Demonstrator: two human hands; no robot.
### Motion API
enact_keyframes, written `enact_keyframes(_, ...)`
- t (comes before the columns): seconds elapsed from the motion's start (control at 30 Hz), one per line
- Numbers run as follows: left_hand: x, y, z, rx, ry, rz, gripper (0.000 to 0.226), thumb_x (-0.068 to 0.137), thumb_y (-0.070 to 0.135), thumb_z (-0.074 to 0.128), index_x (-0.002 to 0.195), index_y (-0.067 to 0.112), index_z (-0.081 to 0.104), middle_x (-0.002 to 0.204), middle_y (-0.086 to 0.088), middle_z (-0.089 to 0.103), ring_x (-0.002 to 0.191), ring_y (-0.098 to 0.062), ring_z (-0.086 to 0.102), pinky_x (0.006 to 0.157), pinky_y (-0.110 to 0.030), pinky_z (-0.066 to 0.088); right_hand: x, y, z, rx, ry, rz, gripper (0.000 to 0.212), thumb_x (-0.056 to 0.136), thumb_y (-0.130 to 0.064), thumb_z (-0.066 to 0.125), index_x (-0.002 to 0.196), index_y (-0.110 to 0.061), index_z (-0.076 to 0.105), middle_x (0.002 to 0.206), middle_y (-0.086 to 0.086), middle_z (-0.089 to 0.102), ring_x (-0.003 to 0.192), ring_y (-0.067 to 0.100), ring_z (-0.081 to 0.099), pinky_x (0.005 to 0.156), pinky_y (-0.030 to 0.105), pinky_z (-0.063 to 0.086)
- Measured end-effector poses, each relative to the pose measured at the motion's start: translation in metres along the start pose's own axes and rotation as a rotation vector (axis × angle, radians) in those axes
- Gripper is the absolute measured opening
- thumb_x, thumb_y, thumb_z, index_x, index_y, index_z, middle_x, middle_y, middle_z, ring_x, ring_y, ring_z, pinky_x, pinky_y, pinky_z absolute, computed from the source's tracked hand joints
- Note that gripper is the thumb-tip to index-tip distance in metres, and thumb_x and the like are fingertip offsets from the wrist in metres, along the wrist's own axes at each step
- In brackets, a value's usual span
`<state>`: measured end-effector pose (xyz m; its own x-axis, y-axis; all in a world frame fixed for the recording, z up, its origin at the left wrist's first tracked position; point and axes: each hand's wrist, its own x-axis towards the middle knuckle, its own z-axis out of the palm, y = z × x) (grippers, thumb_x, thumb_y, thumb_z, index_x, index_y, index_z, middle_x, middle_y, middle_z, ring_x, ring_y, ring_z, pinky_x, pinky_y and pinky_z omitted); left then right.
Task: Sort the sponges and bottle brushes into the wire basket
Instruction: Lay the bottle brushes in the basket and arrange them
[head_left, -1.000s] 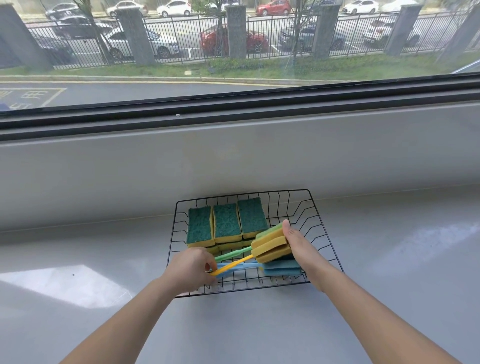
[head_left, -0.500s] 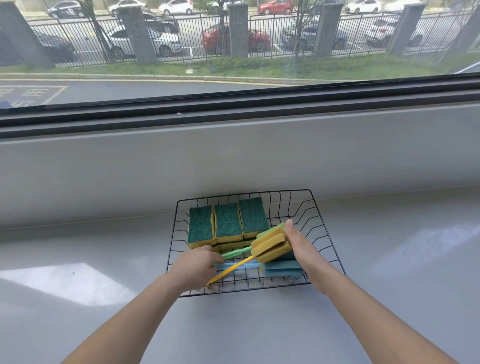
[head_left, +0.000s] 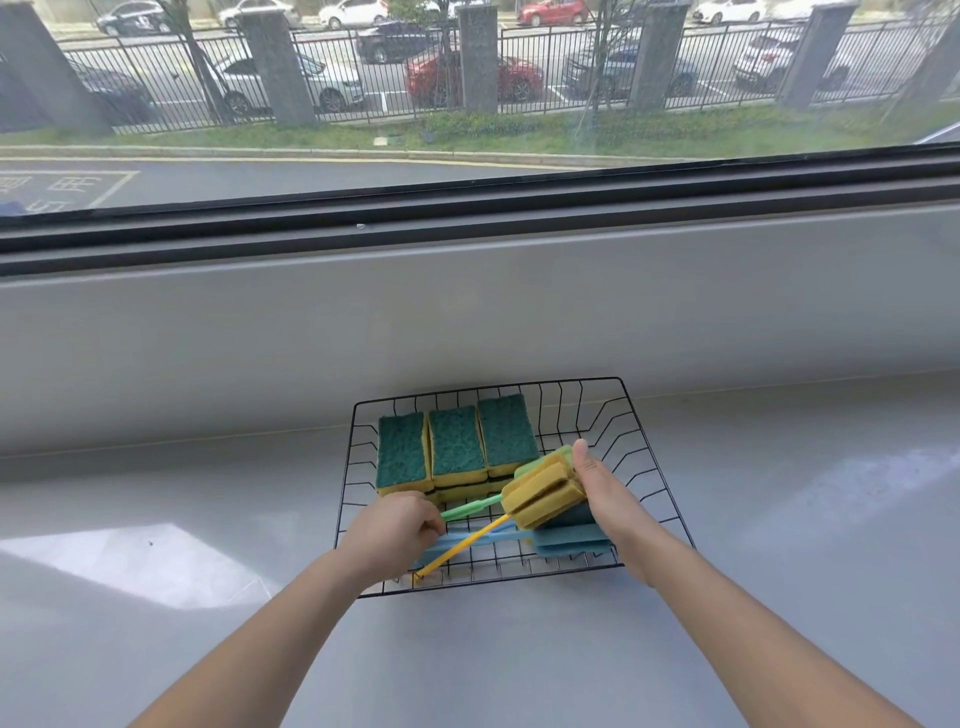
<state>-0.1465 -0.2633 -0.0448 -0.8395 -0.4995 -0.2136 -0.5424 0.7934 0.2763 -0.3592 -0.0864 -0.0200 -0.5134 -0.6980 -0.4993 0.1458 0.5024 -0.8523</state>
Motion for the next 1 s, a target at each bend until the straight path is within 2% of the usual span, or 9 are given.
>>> enact_keyframes(0.17,-0.005,0.000,-0.007,-0.050,-0.024,-0.015,0.025,0.090,0.020,0.056,0.103,0.026,0.077,0.103,0.013,0.073,0.095,-0.010,0.061,0.078,-0.023,0.048,0.002,0.003,0.001,-0.022,0.011,-0.002,0.080,0.080,-0.089,0.024,0.135,-0.038,0.050,0.137,-0.007,0.053,0.129,0.016,0.045,0.105,0.039,0.031)
enact_keyframes(0.37,-0.011,0.003,-0.007,-0.097,0.071,0.007,0.028,0.092,0.013,0.052,0.103,0.022,0.076,0.102,0.009,0.074,0.095,-0.012,0.064,0.079,-0.023,0.047,0.001,0.002,0.001,-0.039,0.030,-0.025,0.087,0.074,-0.094,0.024,0.134,-0.037,0.051,0.138,-0.005,0.054,0.129,0.017,0.047,0.107,0.041,0.033)
enact_keyframes(0.5,-0.027,0.005,-0.009,-0.178,0.415,-0.056,0.019,0.088,0.009,0.061,0.092,0.021,0.075,0.081,0.009,0.068,0.079,-0.015,0.060,0.065,-0.027,0.046,0.001,0.002,0.001,-0.042,0.043,-0.028,0.085,0.076,-0.092,0.022,0.130,-0.035,0.055,0.132,-0.003,0.059,0.126,0.019,0.052,0.114,0.050,0.035)
enact_keyframes(0.57,-0.036,0.000,-0.008,-0.163,0.616,-0.077,0.016,0.083,0.006,0.066,0.086,0.020,0.073,0.075,0.009,0.061,0.073,-0.015,0.055,0.059,-0.028,0.044,0.001,0.002,0.002,-0.045,0.064,-0.014,0.083,0.077,-0.091,0.019,0.130,-0.037,0.053,0.132,-0.004,0.058,0.126,0.019,0.050,0.112,0.047,0.035)
enact_keyframes(0.67,-0.046,-0.005,-0.008,-0.198,0.743,-0.133,0.017,0.082,0.002,0.065,0.089,0.017,0.071,0.083,0.006,0.060,0.079,-0.018,0.053,0.066,-0.031,0.044,-0.001,-0.001,0.006,-0.037,0.063,-0.002,0.081,0.077,-0.090,0.017,0.131,-0.040,0.050,0.132,-0.006,0.054,0.124,0.016,0.045,0.106,0.041,0.031)
enact_keyframes(0.77,-0.051,-0.007,-0.004,-0.261,0.732,-0.220,0.020,0.083,0.009,0.055,0.094,0.017,0.070,0.090,0.004,0.059,0.087,-0.020,0.052,0.078,-0.034,0.042,-0.001,-0.003,0.009,-0.010,0.065,0.013,0.081,0.079,-0.089,0.016,0.132,-0.038,0.049,0.134,-0.004,0.051,0.124,0.016,0.043,0.104,0.041,0.029)
enact_keyframes(0.87,-0.056,-0.004,-0.001,-0.352,0.678,-0.308,0.021,0.083,0.000,0.060,0.089,0.019,0.068,0.089,0.006,0.059,0.090,-0.022,0.053,0.079,-0.033,0.041,0.000,-0.005,0.011,0.009,0.115,0.005,0.089,0.082,-0.086,0.015,0.149,-0.033,0.039,0.146,-0.001,0.046,0.131,0.017,0.040,0.110,0.042,0.028)
enact_keyframes(0.93,-0.059,-0.002,-0.003,-0.289,0.634,-0.276,0.021,0.079,0.000,0.066,0.078,0.021,0.069,0.081,0.010,0.062,0.084,-0.021,0.054,0.075,-0.034,0.042,0.001,-0.008,0.012,0.043,0.166,-0.022,0.088,0.082,-0.083,0.017,0.150,-0.031,0.037,0.148,0.001,0.046,0.123,0.014,0.040,0.105,0.038,0.028)
enact_keyframes(1.0,-0.058,0.003,-0.005,-0.195,0.537,-0.185,0.018,0.080,0.007,0.068,0.076,0.025,0.073,0.077,0.014,0.063,0.081,-0.017,0.053,0.073,-0.033,0.043,0.001,-0.009,0.013,0.074,0.191,-0.035,0.087,0.083,-0.082,0.018,0.152,-0.032,0.036,0.151,0.002,0.045,0.128,0.017,0.041,0.106,0.038,0.028)
